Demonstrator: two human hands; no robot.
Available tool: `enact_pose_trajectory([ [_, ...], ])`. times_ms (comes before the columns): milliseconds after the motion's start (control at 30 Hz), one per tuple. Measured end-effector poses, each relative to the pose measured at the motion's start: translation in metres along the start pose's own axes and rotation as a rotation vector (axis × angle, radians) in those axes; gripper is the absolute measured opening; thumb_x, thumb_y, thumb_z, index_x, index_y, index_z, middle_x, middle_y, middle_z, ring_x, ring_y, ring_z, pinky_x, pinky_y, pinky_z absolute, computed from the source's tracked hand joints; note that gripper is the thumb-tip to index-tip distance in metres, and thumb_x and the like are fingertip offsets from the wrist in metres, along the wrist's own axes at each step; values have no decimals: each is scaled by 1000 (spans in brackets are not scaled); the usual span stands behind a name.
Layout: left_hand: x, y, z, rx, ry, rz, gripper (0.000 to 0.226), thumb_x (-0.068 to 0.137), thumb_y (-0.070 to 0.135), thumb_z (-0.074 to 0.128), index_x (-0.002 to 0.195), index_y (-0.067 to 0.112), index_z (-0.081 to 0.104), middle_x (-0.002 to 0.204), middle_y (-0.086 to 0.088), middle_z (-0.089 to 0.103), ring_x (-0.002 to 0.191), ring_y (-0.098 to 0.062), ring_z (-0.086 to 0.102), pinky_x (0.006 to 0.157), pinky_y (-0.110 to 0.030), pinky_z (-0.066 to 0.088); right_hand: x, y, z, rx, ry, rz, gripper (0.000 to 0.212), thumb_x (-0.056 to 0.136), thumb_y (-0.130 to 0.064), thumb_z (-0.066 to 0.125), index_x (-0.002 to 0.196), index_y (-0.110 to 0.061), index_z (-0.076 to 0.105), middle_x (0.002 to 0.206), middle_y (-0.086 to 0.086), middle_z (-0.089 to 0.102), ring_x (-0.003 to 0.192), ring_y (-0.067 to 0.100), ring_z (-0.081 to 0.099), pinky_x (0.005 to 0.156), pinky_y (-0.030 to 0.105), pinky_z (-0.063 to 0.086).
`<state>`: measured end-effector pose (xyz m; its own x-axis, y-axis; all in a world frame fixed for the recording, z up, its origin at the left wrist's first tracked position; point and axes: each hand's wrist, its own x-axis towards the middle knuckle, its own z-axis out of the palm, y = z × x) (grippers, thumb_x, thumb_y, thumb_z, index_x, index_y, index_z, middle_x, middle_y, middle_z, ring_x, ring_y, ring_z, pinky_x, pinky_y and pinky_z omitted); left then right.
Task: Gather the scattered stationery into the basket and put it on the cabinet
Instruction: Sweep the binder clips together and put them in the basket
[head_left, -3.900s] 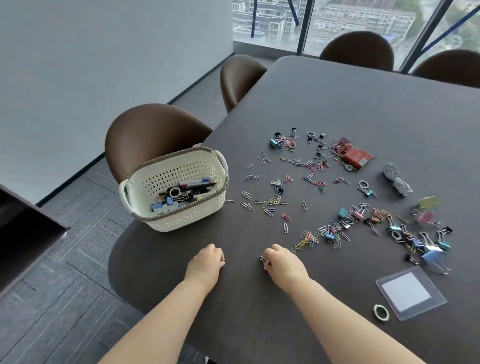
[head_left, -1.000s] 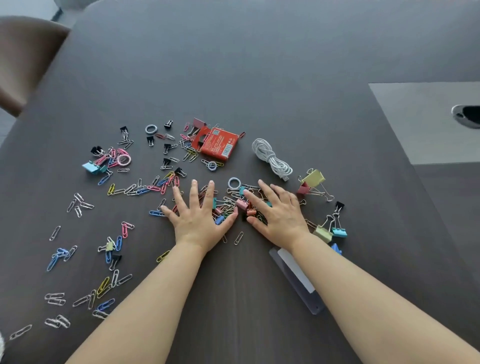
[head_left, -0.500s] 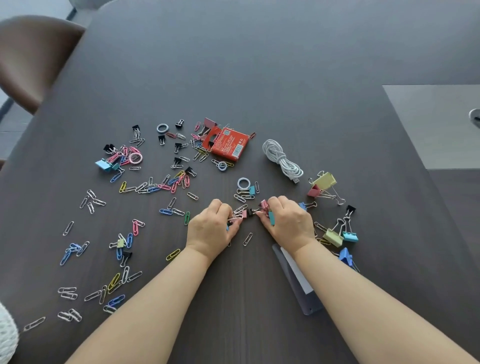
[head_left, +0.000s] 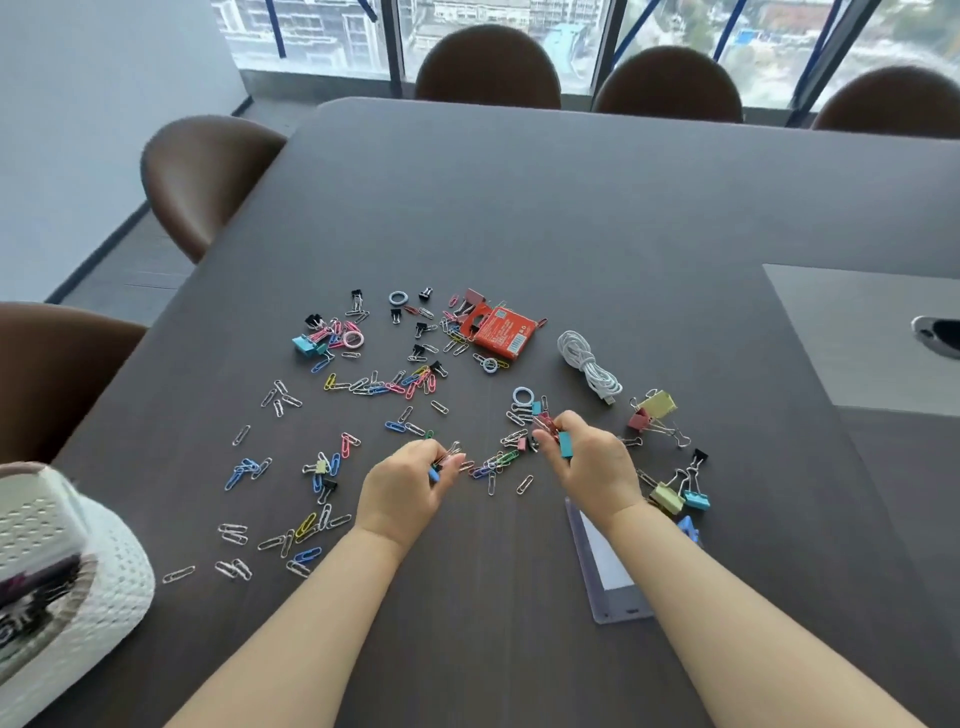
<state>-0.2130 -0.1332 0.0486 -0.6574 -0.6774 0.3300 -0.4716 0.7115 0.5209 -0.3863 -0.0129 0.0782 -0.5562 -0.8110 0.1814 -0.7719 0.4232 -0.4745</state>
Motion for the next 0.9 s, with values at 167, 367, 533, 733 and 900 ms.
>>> enact_pose_trajectory([
  [167,-32,-10,-89,-25,138,-51,46,85,48,41,66,10,59,61,0,58,53,-17,51,51,-26,42,-17,-76,-5,132,-30,-54,33,91,-39,51,95,-7,57,80,15,67,72,34,59,60,31,38],
  [367,-74,-48,-205,97,313,-109,39,85,43,50,67,10,57,58,-1,56,50,-12,43,47,-16,31,-27,-197,2,298,-77,-181,31,90,-38,52,95,-9,58,75,7,61,67,27,52,64,32,43],
  [533,-122,-118,-273,257,236,-414,24,89,35,56,86,11,61,79,-6,64,66,-25,57,53,-27,39,-47,-291,32,373,-130,-277,28,89,-38,55,89,-10,57,76,11,64,67,31,54,62,37,47],
  [733,-155,-178,-293,125,-264,-545,45,81,41,64,122,27,51,119,7,50,105,-11,48,84,-27,42,-64,-350,59,343,-163,-337,28,89,-35,56,87,-7,57,68,4,53,60,26,42,55,28,34],
  [900,-163,-188,-315,186,-211,-438,23,81,40,65,96,24,60,98,8,53,89,-10,50,73,-22,40,-62,-367,75,286,-165,-362,28,88,-37,56,90,-9,58,71,5,60,61,26,48,56,29,39],
])
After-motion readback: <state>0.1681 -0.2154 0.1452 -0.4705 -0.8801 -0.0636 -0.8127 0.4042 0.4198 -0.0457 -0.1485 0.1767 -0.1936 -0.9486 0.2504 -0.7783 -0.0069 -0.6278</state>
